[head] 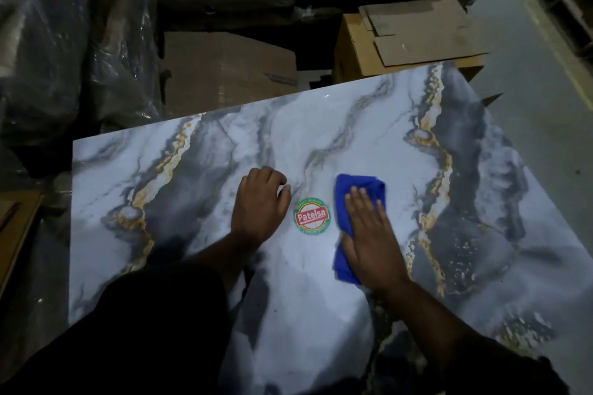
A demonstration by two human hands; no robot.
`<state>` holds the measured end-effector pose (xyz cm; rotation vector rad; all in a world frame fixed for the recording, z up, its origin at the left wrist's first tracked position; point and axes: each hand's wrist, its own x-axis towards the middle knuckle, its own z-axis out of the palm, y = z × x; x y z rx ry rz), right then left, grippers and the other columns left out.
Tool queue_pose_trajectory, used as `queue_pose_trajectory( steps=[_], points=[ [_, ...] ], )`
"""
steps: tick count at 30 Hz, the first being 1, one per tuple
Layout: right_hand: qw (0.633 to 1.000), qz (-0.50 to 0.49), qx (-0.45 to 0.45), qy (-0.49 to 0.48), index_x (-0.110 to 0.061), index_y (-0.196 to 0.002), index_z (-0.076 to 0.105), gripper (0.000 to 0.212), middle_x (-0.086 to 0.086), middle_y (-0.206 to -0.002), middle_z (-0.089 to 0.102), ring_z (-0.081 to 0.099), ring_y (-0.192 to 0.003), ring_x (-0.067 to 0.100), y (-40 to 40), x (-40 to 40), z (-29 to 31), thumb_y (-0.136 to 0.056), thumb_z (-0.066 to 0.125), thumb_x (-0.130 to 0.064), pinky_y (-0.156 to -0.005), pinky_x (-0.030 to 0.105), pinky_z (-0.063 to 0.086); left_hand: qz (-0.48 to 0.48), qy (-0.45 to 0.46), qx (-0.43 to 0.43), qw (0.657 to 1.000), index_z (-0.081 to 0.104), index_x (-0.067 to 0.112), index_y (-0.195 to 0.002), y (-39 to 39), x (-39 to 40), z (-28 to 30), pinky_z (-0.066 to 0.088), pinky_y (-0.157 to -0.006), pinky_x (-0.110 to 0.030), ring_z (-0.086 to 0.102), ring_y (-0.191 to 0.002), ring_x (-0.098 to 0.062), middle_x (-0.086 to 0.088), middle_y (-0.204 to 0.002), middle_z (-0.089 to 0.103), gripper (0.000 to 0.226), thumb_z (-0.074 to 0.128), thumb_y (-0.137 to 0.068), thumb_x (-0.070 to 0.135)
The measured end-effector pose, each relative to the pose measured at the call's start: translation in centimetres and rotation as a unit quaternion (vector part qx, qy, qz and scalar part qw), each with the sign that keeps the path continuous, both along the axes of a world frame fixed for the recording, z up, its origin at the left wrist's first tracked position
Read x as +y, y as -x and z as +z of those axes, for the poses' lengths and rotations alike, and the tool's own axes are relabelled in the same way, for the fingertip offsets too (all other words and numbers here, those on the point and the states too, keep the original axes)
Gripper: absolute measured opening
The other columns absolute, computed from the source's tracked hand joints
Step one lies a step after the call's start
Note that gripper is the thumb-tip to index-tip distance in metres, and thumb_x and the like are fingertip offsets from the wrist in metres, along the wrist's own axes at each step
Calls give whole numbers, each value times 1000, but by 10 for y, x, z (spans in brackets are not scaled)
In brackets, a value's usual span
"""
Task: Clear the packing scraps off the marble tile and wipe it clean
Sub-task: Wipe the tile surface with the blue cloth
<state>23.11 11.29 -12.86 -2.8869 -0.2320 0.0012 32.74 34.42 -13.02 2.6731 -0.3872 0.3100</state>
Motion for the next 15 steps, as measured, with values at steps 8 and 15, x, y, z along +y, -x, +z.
queue_pose_trajectory(
  steps=[8, 15],
  points=[
    [982, -167, 43, 75, -4, -161, 10, 77, 15, -169, 8, 5, -157, 29, -126, 44, 0, -102, 34, -47, -126, 51, 8, 77, 9, 64, 995, 62, 9, -135, -32, -13, 4, 58, -70, -42, 70, -91, -34, -14, -113, 66, 40, 60, -97, 24],
    [1000, 13, 10, 7, -5, -159, 21, 78, 9, -168, 14, 7, -157, 23, -81, 50, 3, -96, 46, -42, -126, 52, 11, 70, -22, 6, 997, 67, 9, -127, -32, -14, -2, 54, -72, -42, 65, -94, -33, -12, -102, 64, 39, 63, -90, 22]
  ],
)
